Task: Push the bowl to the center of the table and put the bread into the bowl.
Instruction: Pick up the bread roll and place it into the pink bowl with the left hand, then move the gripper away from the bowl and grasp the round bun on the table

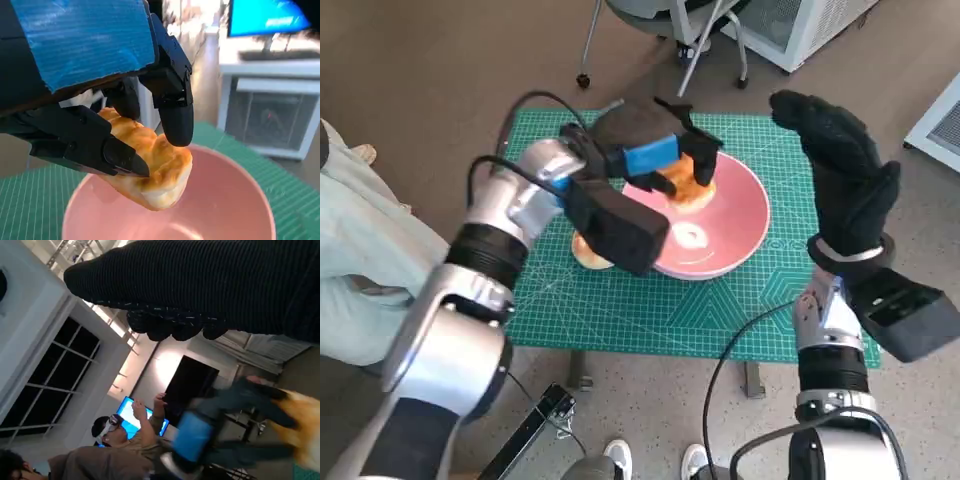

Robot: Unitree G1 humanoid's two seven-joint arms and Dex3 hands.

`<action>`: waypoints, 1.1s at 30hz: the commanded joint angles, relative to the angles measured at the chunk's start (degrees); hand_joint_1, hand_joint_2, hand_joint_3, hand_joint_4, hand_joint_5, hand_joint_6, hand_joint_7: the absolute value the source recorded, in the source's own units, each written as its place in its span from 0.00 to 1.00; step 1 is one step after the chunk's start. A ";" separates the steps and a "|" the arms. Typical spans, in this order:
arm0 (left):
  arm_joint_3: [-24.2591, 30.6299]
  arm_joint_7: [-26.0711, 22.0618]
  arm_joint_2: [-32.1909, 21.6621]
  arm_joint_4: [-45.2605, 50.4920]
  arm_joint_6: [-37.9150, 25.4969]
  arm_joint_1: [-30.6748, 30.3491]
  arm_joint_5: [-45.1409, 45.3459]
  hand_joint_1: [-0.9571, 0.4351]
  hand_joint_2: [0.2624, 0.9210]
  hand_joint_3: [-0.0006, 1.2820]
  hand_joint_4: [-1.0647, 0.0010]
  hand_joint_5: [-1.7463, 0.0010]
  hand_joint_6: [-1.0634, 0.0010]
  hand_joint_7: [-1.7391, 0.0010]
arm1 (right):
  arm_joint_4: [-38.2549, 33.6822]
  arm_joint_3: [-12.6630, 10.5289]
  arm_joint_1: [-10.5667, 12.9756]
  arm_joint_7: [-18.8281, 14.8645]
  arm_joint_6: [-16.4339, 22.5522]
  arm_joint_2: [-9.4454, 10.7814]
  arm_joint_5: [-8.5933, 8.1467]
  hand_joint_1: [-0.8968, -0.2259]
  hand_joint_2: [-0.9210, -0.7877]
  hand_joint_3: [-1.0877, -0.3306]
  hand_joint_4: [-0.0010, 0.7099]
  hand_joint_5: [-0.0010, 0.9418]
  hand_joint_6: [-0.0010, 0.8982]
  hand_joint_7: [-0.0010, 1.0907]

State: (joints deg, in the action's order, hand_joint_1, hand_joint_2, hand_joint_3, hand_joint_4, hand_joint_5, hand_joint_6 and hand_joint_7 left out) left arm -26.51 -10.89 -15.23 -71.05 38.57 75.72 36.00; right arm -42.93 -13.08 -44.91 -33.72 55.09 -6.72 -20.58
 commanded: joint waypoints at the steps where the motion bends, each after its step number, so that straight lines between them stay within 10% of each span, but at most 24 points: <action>1: 0.01 -5.92 0.56 -1.14 -3.95 -0.45 -1.06 0.63 0.92 0.14 0.78 0.60 0.77 0.46 | 1.07 -0.21 2.43 1.34 -0.43 -1.01 0.85 0.48 0.00 0.57 0.51 0.00 0.04 0.69; 3: 0.58 -8.90 0.44 -0.88 -5.35 -0.57 -1.95 0.61 0.91 0.08 0.87 0.79 0.90 0.58 | 1.23 -0.30 2.64 1.77 -0.31 -1.28 1.26 0.48 0.00 0.56 0.51 0.00 0.04 0.69; 8: 2.20 -12.88 -1.04 1.31 -6.47 -1.25 -4.23 0.59 0.87 0.04 0.95 0.93 0.98 0.67 | 2.04 -0.13 3.14 3.44 -0.19 -1.64 2.36 0.47 0.00 0.55 0.51 0.00 0.03 0.69; 33: 12.84 -22.45 -17.59 24.18 0.63 -17.21 -18.07 0.58 0.80 0.00 0.80 0.99 0.73 0.93 | 2.42 0.57 3.10 4.62 -0.72 -1.80 2.42 0.47 0.00 0.53 0.51 0.00 0.02 0.71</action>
State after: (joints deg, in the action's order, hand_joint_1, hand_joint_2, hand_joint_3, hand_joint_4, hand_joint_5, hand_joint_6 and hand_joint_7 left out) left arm -14.64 -31.69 -31.04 -51.23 40.59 61.19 19.52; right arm -40.48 -12.89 -43.02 -29.26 54.88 -8.58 -18.27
